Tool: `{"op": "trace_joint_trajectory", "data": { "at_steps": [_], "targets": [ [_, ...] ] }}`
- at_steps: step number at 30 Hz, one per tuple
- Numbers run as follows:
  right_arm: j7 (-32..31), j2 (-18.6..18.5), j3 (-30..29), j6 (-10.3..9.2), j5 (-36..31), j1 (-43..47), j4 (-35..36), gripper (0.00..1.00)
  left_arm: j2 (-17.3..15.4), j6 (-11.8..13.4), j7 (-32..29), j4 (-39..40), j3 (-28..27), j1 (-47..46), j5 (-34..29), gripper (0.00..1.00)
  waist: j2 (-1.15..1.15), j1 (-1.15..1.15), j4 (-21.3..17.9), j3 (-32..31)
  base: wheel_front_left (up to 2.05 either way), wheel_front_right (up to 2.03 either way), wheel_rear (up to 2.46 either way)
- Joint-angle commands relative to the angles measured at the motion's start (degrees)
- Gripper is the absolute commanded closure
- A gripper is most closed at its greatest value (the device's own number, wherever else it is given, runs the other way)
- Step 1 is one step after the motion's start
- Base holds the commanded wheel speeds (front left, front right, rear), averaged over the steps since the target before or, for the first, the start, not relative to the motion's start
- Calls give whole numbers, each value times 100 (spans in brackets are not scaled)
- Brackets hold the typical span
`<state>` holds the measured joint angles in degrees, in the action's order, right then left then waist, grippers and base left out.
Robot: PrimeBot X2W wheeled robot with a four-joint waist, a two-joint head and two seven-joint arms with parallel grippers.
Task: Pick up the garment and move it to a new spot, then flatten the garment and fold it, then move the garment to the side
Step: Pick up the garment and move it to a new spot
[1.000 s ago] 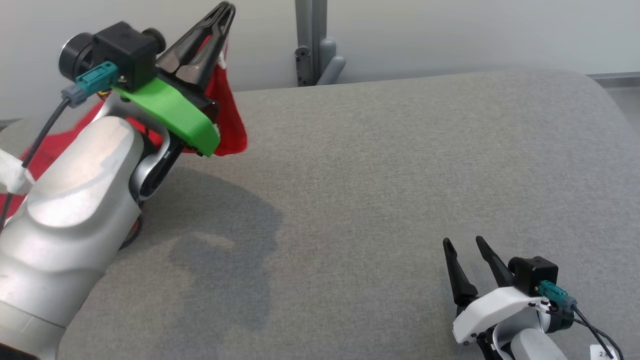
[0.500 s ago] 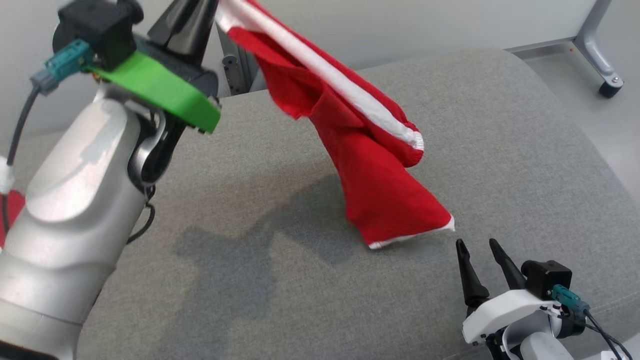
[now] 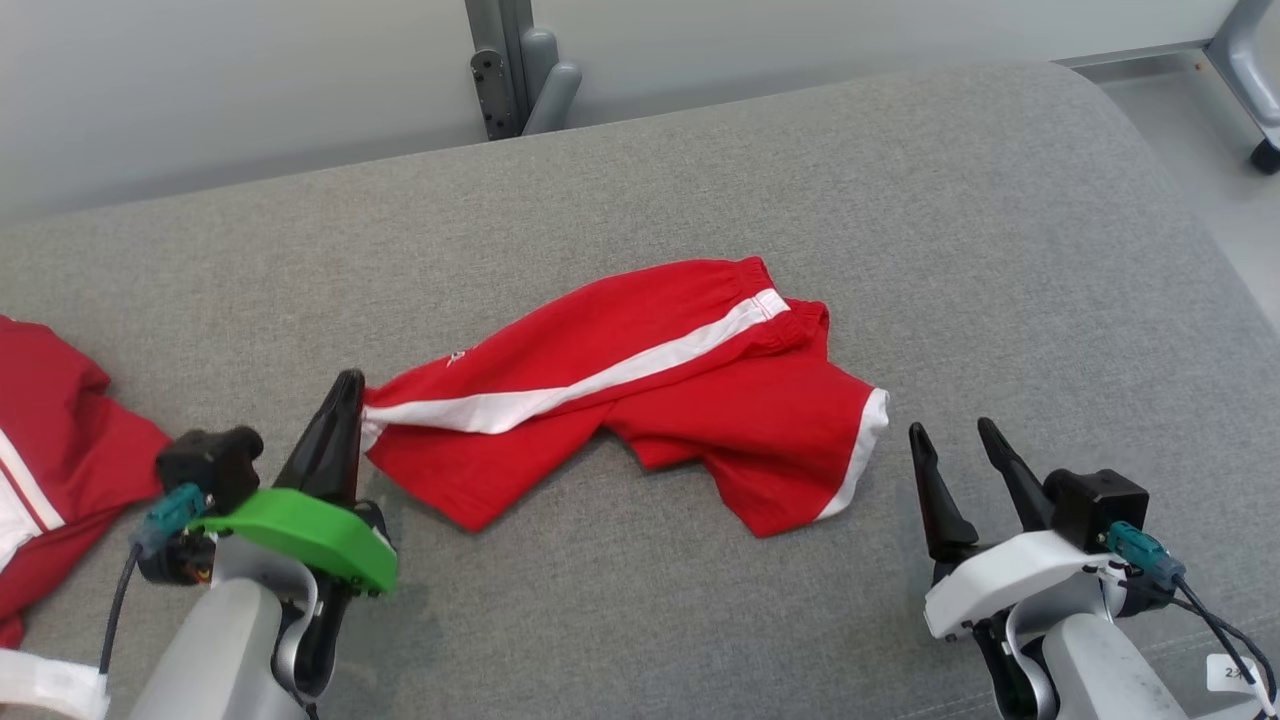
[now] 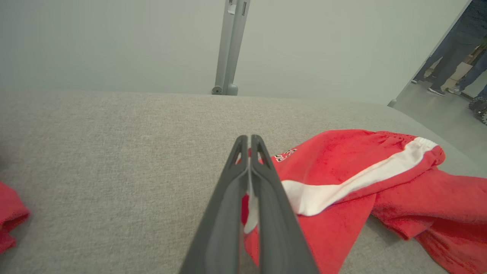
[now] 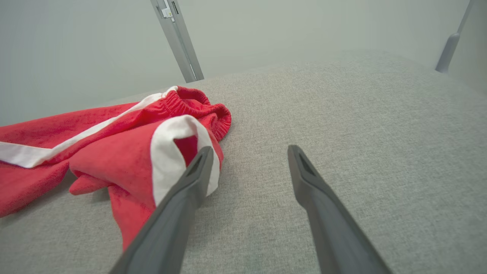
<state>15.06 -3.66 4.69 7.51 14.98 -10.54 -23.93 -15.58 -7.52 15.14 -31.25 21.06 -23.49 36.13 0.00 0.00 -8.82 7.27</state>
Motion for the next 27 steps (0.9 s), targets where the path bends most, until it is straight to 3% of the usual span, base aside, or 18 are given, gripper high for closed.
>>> {"op": "trace_joint_trajectory", "data": {
  "at_steps": [1, 2, 3, 4, 14, 21, 27],
  "targets": [
    [17, -37, 17, -4, -27, -52, 38, 0, 45, 11, 1, -37, -119, 194, -57, 99, 0, 0, -5, -40, 0, 0, 0],
    [17, -26, 30, -4, -48, -42, 62, 0, 74, 11, 1, -111, -237, 323, -132, 65, 0, 0, -14, -68, 0, 0, 0],
    [17, -23, 39, -3, -68, -35, 95, 0, 103, 11, 1, -207, -360, 445, -217, 9, 0, 0, -27, -103, 0, 0, 0],
    [17, -24, 48, -3, -54, -23, 106, 0, 136, 11, 2, -253, -495, 532, -321, 0, 0, 0, -43, -142, 0, 0, 0],
    [17, 15, 62, -3, -49, 206, 296, 0, 716, 275, -1, 218, -2023, 1537, -1714, 0, 0, 0, -124, -574, 0, 0, 0],
    [17, 40, -27, -3, -83, 359, 408, 0, 1087, 317, -2, 948, -2556, 2228, -2417, 0, 0, 0, -19, -859, 0, 0, 0],
    [17, 59, -114, -3, -106, 509, 460, 0, 1216, 237, -1, 1230, -2605, 2680, -2679, 0, 0, 0, 95, -1016, 0, 0, 0]
  ]
}}
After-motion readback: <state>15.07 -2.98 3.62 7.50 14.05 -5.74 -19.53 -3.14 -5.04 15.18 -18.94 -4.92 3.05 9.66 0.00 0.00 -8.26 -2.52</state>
